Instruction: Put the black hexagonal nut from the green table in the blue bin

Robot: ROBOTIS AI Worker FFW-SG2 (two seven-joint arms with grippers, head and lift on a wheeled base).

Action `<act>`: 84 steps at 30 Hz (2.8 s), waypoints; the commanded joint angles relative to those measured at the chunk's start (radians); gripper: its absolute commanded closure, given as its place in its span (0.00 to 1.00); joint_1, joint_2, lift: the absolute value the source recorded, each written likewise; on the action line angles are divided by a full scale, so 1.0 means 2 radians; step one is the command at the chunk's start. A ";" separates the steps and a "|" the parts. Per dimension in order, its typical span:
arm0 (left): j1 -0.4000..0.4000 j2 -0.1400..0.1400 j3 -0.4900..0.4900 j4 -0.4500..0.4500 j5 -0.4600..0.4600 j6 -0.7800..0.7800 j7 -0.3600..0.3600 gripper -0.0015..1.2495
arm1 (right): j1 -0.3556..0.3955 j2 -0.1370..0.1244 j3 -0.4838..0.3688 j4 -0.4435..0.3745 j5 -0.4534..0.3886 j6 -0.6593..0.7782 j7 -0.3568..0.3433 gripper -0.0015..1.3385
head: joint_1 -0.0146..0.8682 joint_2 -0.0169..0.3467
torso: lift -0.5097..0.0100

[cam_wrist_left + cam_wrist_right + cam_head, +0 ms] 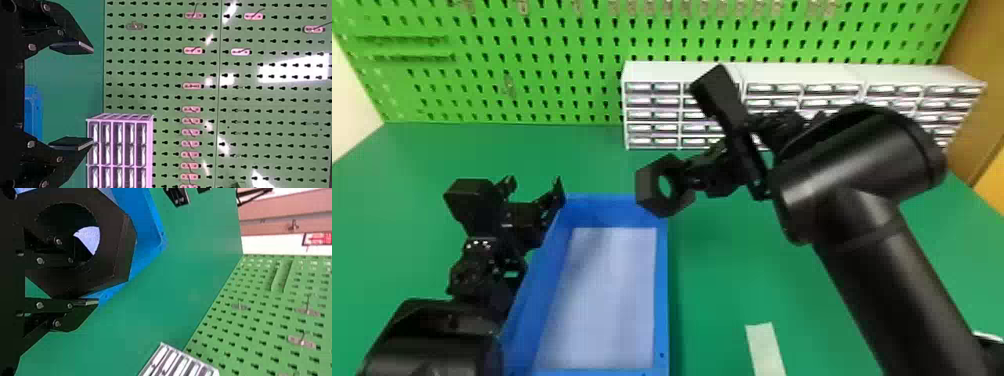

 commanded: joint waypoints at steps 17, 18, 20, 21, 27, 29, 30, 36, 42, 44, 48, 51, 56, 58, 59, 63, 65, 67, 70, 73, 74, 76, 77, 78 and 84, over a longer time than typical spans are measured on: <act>0.001 0.000 0.004 0.000 -0.001 0.000 0.000 0.35 | -0.035 -0.006 0.111 0.040 -0.114 -0.035 -0.049 0.78 | 0.79 0.19 | 0.79; 0.001 0.000 0.004 0.000 -0.001 0.000 0.000 0.35 | -0.036 -0.007 0.116 0.042 -0.119 -0.038 -0.053 0.78 | 0.79 0.19 | 0.79; 0.001 0.000 0.004 0.000 -0.001 0.000 0.000 0.35 | -0.039 -0.008 0.123 0.048 -0.131 -0.042 -0.059 0.78 | 0.79 0.19 | 0.79; 0.001 0.000 0.004 0.000 -0.002 0.000 0.000 0.35 | -0.040 -0.008 0.127 0.053 -0.138 -0.046 -0.060 0.78 | 0.79 0.19 | 0.79; 0.001 0.000 0.004 -0.001 -0.002 0.000 0.000 0.35 | -0.043 -0.009 0.143 0.065 -0.155 -0.058 -0.071 0.78 | 0.79 0.19 | 0.79; 0.001 0.000 0.004 -0.001 -0.002 0.000 0.000 0.35 | -0.044 -0.009 0.149 0.068 -0.160 -0.060 -0.073 0.78 | 0.79 0.19 | 0.79; 0.001 0.000 0.004 0.000 -0.002 0.000 0.000 0.35 | -0.045 -0.010 0.151 0.070 -0.163 -0.061 -0.074 0.78 | 0.79 0.19 | 0.79; 0.001 0.000 0.005 -0.001 -0.002 0.000 0.000 0.35 | -0.046 -0.010 0.163 0.076 -0.174 -0.068 -0.078 0.78 | 0.79 0.19 | 0.79; 0.001 0.000 0.005 -0.001 -0.003 0.000 0.000 0.35 | -0.048 -0.012 0.175 0.081 -0.182 -0.073 -0.086 0.78 | 0.79 0.19 | 0.79; 0.002 0.000 0.005 -0.001 -0.003 0.000 0.000 0.35 | -0.049 -0.012 0.179 0.084 -0.184 -0.074 -0.090 0.78 | 0.79 0.19 | 0.79; 0.002 0.000 0.005 -0.001 -0.003 0.000 0.000 0.35 | -0.051 -0.013 0.187 0.090 -0.187 -0.075 -0.093 0.78 | 0.79 0.19 | 0.79; 0.002 0.000 0.006 -0.001 -0.003 0.000 0.000 0.35 | -0.051 -0.013 0.189 0.094 -0.189 -0.077 -0.096 0.78 | 0.79 0.19 | 0.79; 0.002 0.000 0.006 -0.001 -0.003 0.000 0.000 0.35 | -0.051 -0.013 0.193 0.099 -0.190 -0.078 -0.100 0.78 | 0.79 0.19 | 0.79; 0.002 0.000 0.006 -0.001 -0.003 0.000 0.000 0.35 | -0.052 -0.013 0.196 0.104 -0.190 -0.079 -0.103 0.78 | 0.79 0.19 | 0.79; 0.002 0.000 0.006 -0.001 -0.003 0.000 0.000 0.35 | -0.052 -0.013 0.196 0.106 -0.190 -0.079 -0.103 0.78 | 0.79 0.19 | 0.79; 0.003 0.000 0.006 -0.001 -0.003 0.000 0.000 0.35 | -0.053 -0.015 0.196 0.112 -0.190 -0.080 -0.106 0.78 | 0.79 0.19 | 0.79; 0.004 0.000 0.007 -0.001 -0.003 0.000 0.000 0.35 | -0.053 -0.015 0.196 0.114 -0.190 -0.081 -0.107 0.78 | 0.79 0.19 | 0.79; 0.004 0.000 0.006 -0.001 -0.003 0.000 0.000 0.35 | -0.053 -0.015 0.196 0.116 -0.190 -0.081 -0.108 0.78 | 0.79 0.19 | 0.79; 0.004 0.000 0.007 -0.001 -0.002 0.000 0.000 0.35 | -0.053 -0.015 0.196 0.117 -0.190 -0.081 -0.109 0.78 | 0.79 0.19 | 0.79; 0.004 0.000 0.006 -0.001 -0.003 0.000 0.000 0.35 | -0.053 -0.015 0.196 0.117 -0.189 -0.082 -0.109 0.78 | 0.79 0.19 | 0.79; 0.004 0.000 0.006 -0.001 -0.003 0.000 0.000 0.35 | -0.053 -0.015 0.196 0.117 -0.189 -0.082 -0.109 0.77 | 0.79 0.19 | 0.79; 0.003 0.000 0.007 -0.001 -0.003 0.000 0.000 0.35 | -0.053 -0.016 0.194 0.117 -0.188 -0.082 -0.110 0.67 | 0.79 0.19 | 0.79; 0.003 0.000 0.007 -0.001 -0.002 0.000 0.000 0.35 | -0.053 -0.016 0.193 0.117 -0.188 -0.082 -0.111 0.62 | 0.79 0.19 | 0.79; 0.003 0.000 0.006 -0.001 -0.003 0.000 0.000 0.35 | -0.052 -0.016 0.193 0.117 -0.188 -0.082 -0.113 0.55 | 0.79 0.19 | 0.79; 0.003 0.000 0.006 -0.001 -0.002 0.000 0.000 0.35 | -0.052 -0.016 0.189 0.117 -0.186 -0.082 -0.114 0.27 | 0.79 0.19 | 0.79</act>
